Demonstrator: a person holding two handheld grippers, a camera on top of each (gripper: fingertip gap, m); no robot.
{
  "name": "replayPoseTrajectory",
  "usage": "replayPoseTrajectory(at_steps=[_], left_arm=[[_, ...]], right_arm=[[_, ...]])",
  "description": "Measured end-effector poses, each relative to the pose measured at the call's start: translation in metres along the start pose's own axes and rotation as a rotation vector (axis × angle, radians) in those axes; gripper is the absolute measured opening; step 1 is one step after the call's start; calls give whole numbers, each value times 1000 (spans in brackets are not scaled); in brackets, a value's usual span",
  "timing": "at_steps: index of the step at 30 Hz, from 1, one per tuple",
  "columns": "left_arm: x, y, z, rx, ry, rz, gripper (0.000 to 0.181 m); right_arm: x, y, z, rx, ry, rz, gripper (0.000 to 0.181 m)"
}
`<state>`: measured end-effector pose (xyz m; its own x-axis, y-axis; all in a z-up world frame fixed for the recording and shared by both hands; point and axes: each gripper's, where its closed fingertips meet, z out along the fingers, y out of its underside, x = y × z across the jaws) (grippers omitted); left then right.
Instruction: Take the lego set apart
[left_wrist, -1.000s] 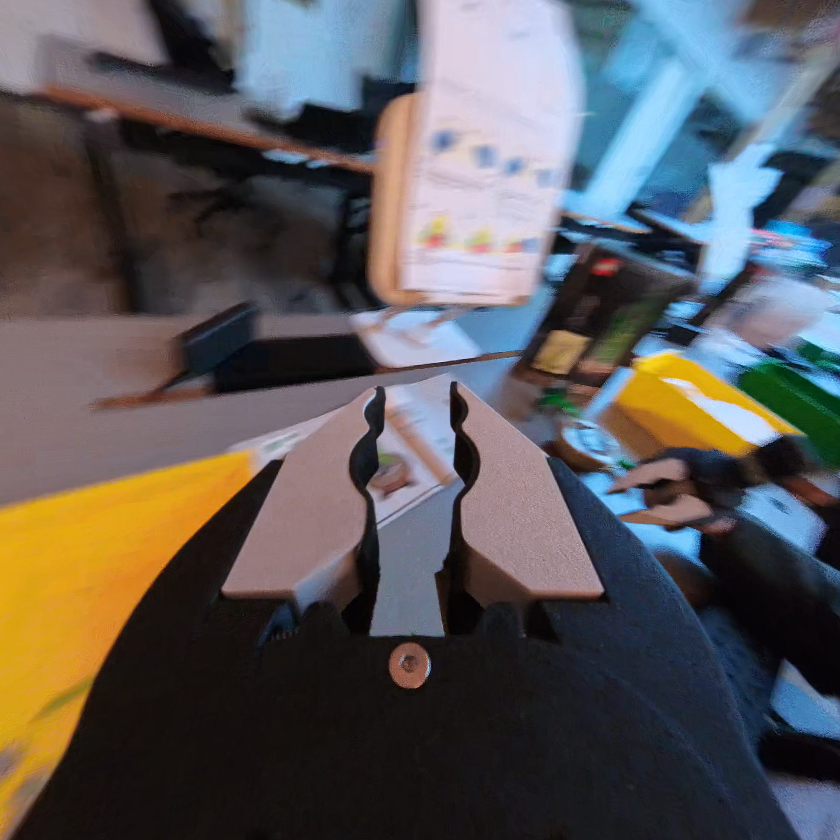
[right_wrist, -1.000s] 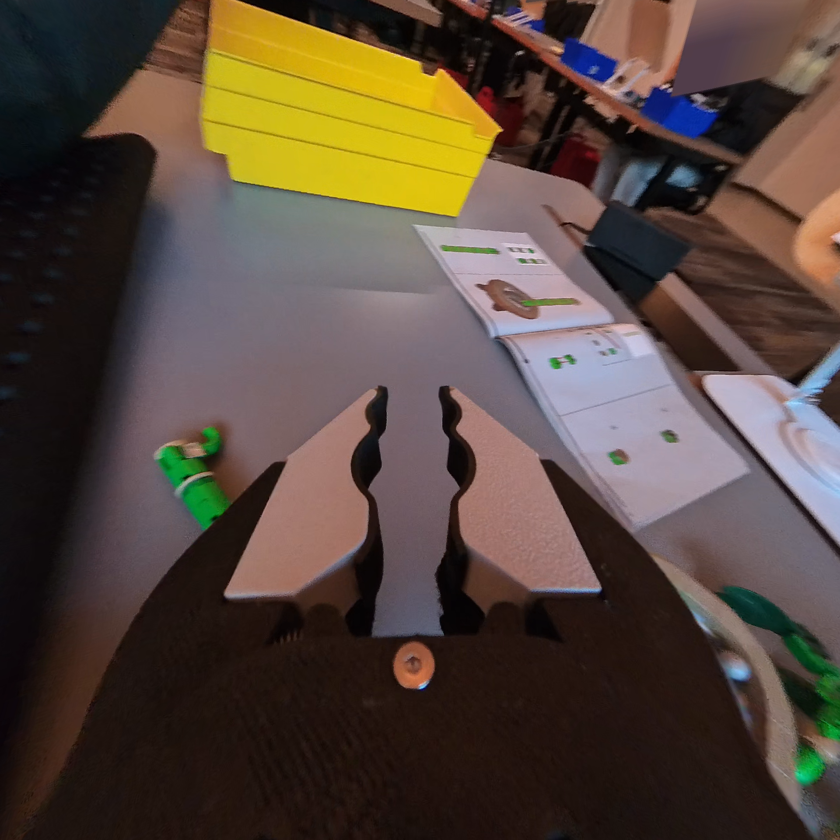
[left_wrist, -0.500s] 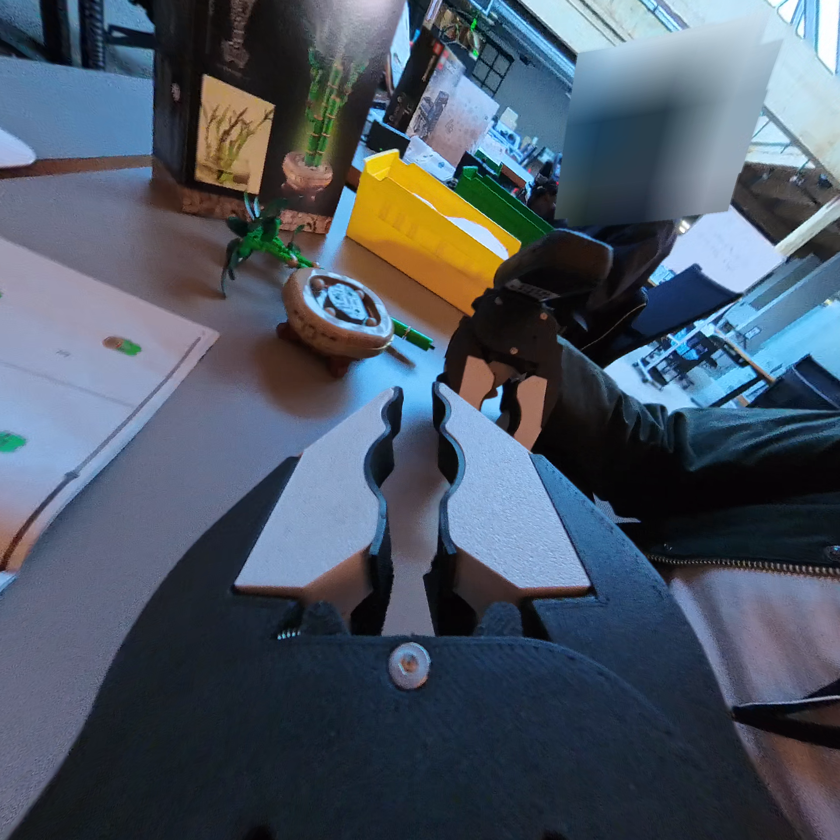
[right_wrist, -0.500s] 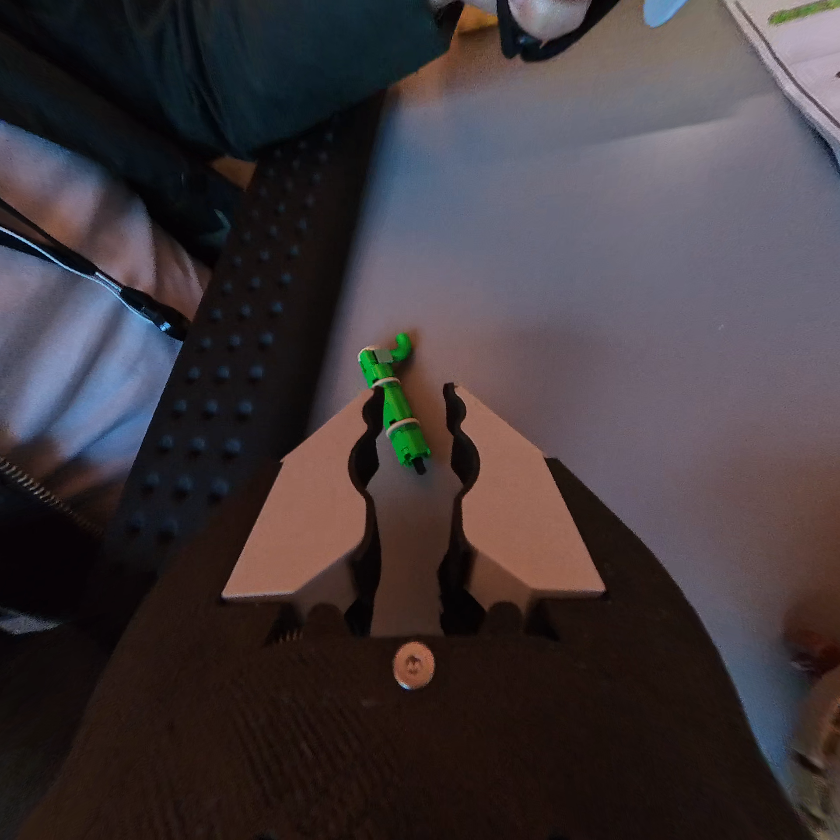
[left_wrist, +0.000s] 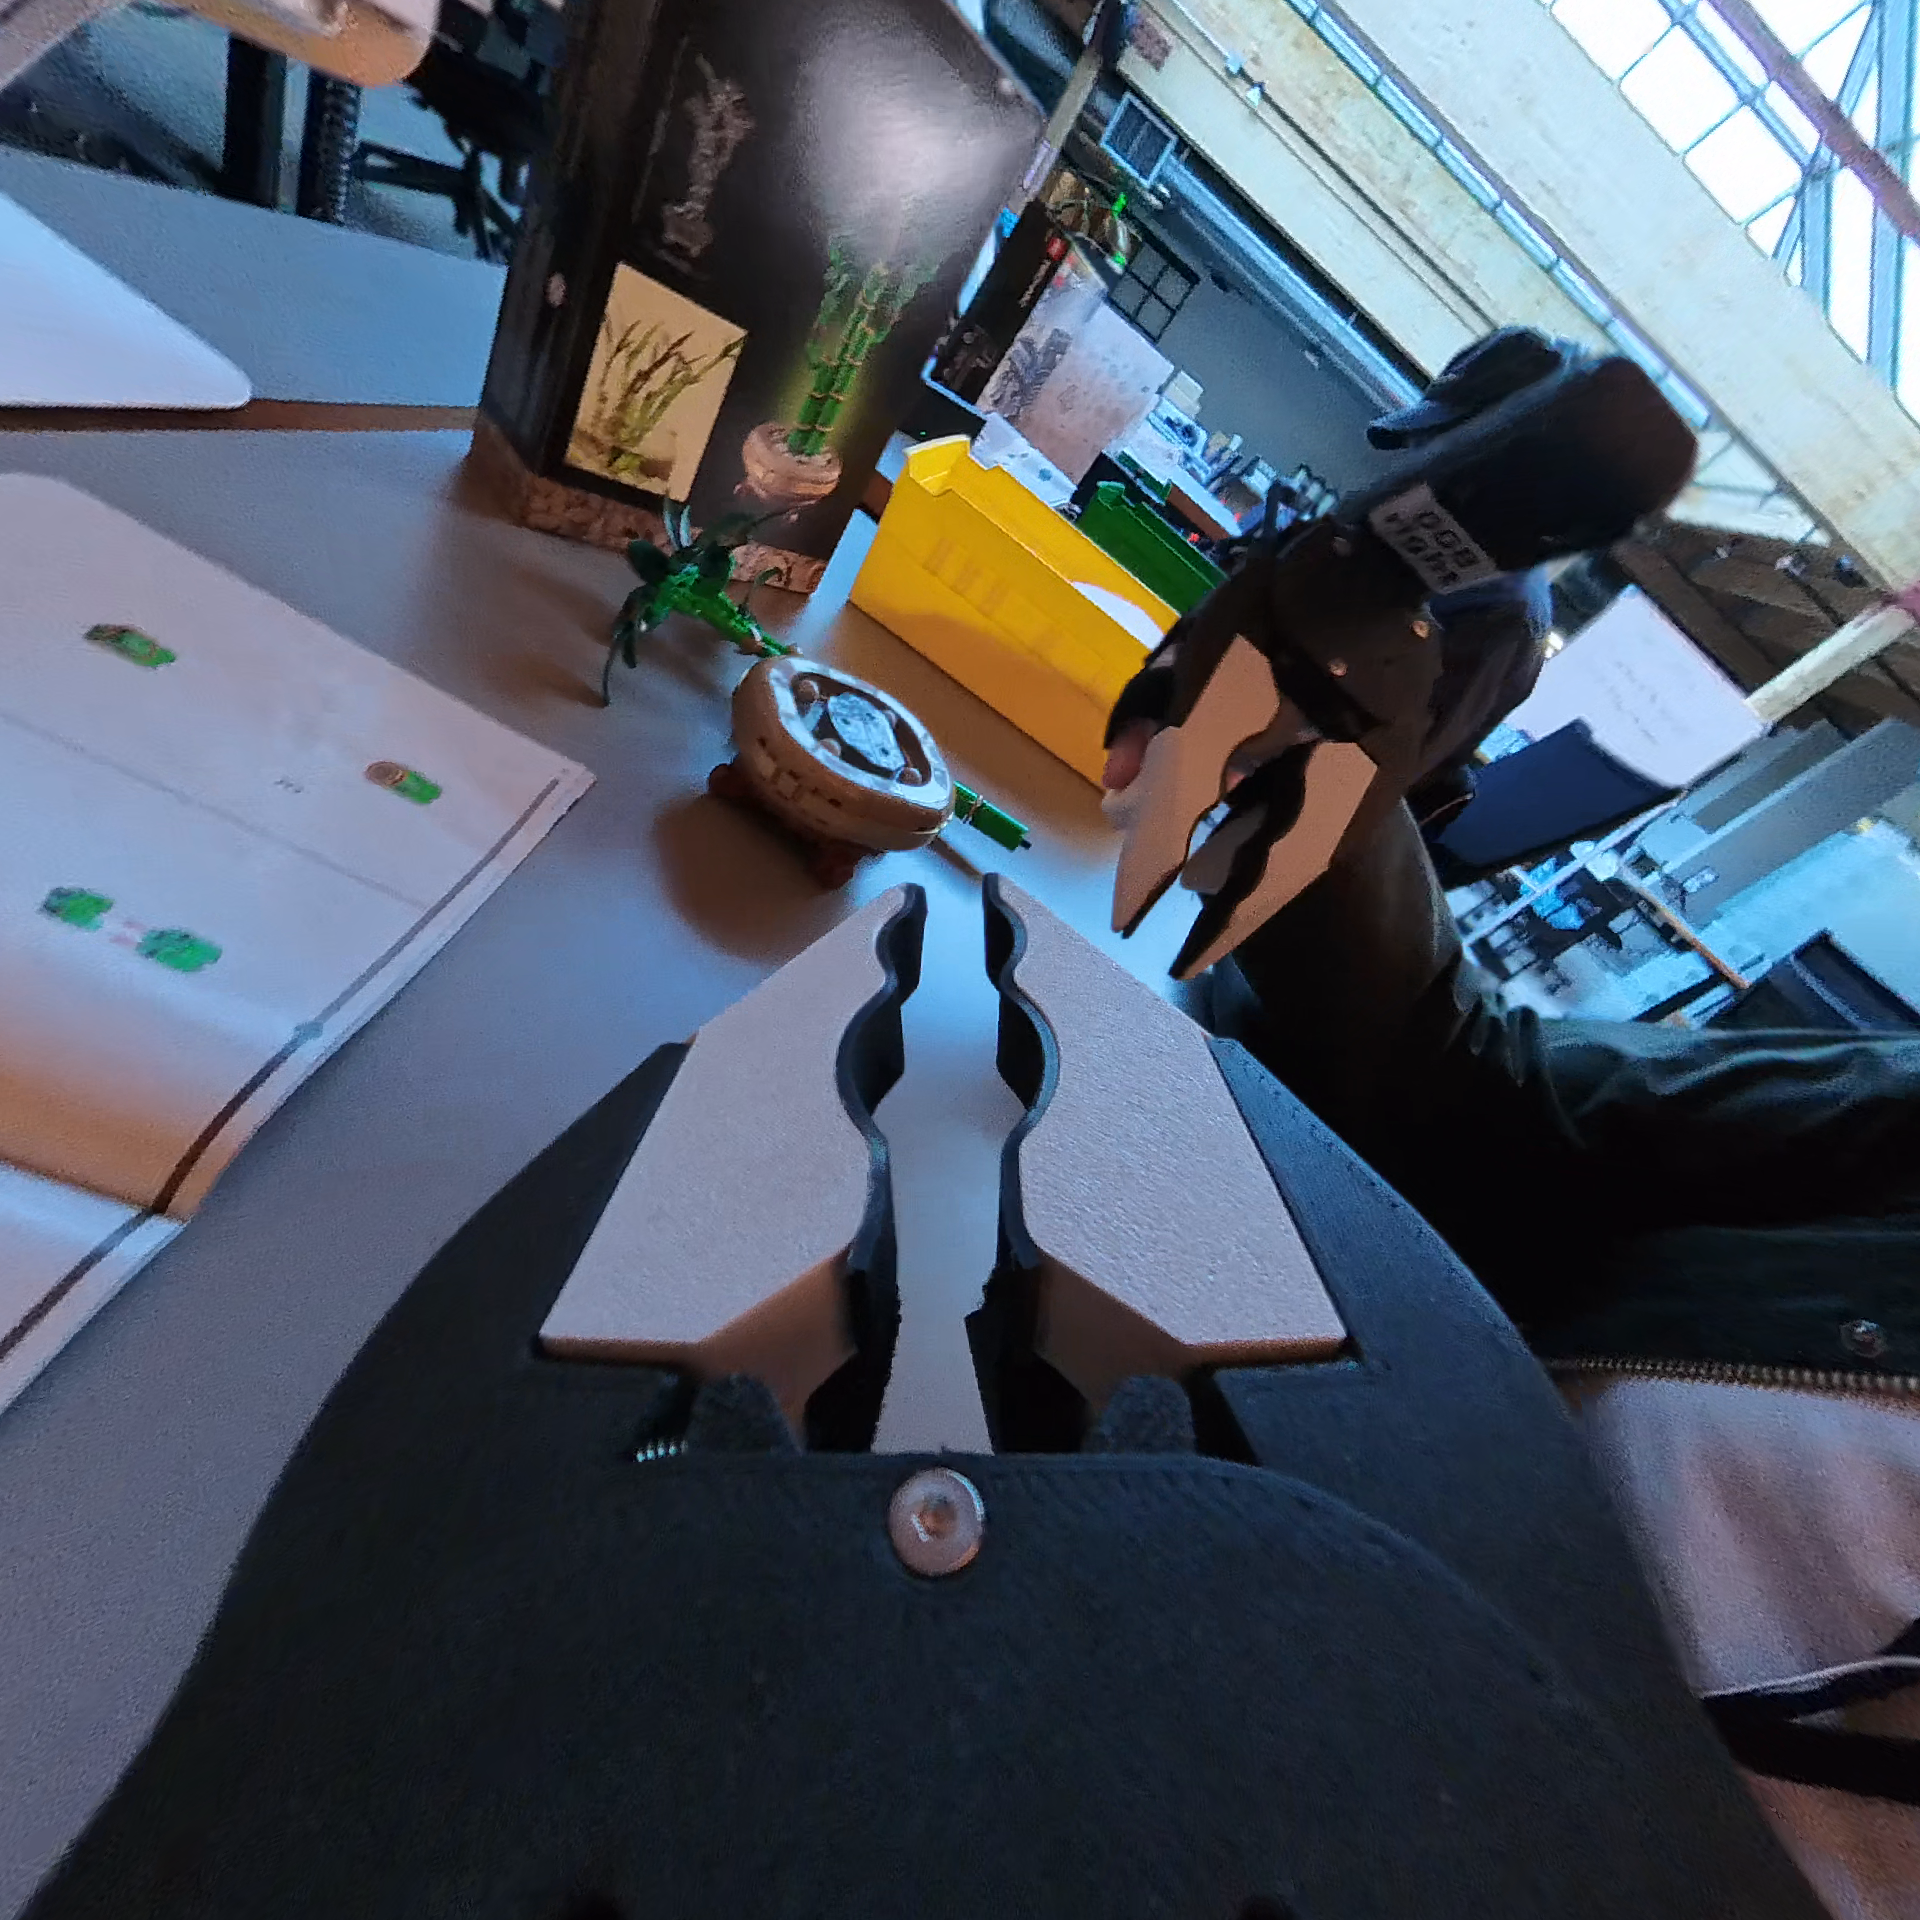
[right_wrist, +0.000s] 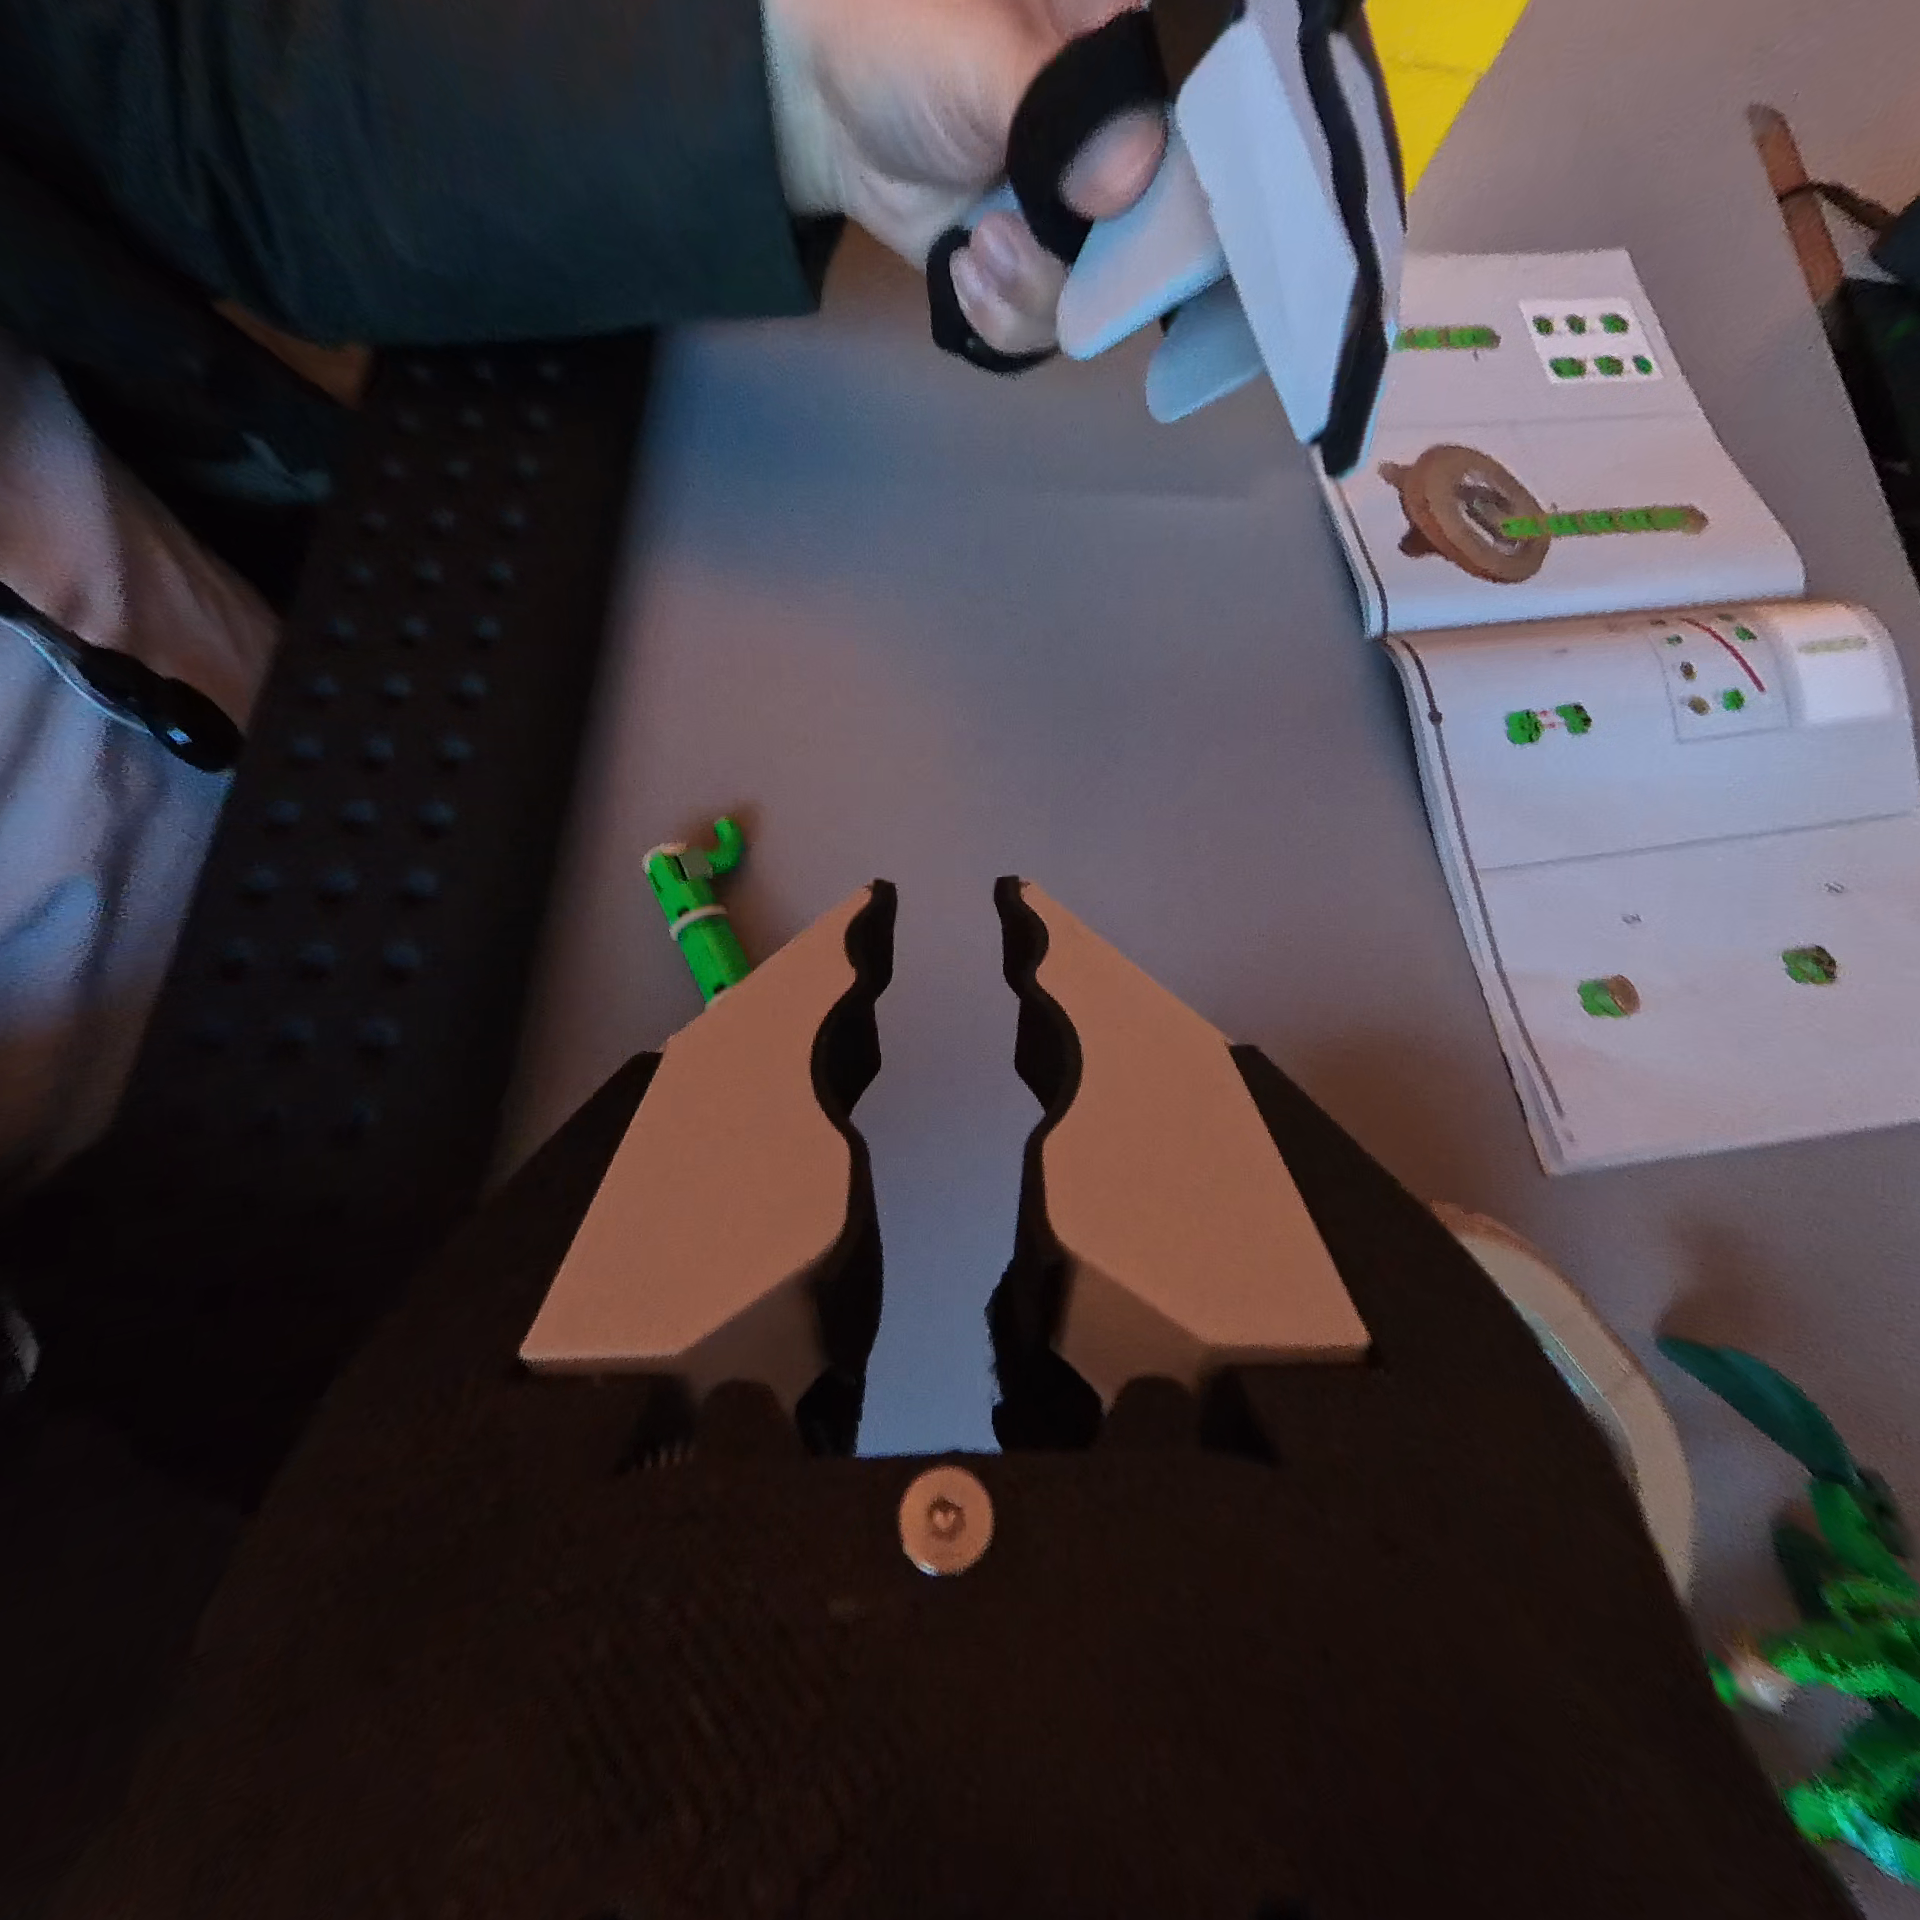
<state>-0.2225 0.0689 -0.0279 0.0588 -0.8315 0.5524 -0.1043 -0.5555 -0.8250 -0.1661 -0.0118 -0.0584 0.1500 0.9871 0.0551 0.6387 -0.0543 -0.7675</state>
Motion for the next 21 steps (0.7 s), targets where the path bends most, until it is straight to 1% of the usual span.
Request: replayPoseTrajectory(at_steps=[2, 5, 7, 9, 11, 13, 15, 17, 19, 21], left_arm=[[6, 0, 4, -19, -13, 68, 9], [13, 0, 6, -46, -39, 151, 8], [14, -2, 6, -55, -62, 178, 8], [15, -5, 4, -35, -66, 182, 7], [8, -4, 2, -26, -80, 173, 7], [-2, -1, -3, -31, -106, 168, 6], [-10, -1, -8, -41, -138, 166, 6], [-11, -5, -12, -31, -149, 180, 6], [-9, -9, -16, -19, -158, 200, 6], [-5, -12, -18, -14, -157, 211, 7]], right_arm=[[-2, -5, 6, 60, -57, 28, 18], [-8, 5, 11, 41, -112, 86, 19], [-11, 4, 5, 49, -99, 60, 19], [-13, -13, -14, 97, -56, 21, 19], [-18, -33, -50, 139, 31, -17, 23], [-33, -41, -95, 128, 146, -57, 26], [-50, -31, -144, 72, 309, -66, 28], [-75, -14, -190, 31, 461, -23, 28], [-106, -6, -225, 66, 589, 8, 27], [-138, -3, -248, 115, 700, 28, 26]])
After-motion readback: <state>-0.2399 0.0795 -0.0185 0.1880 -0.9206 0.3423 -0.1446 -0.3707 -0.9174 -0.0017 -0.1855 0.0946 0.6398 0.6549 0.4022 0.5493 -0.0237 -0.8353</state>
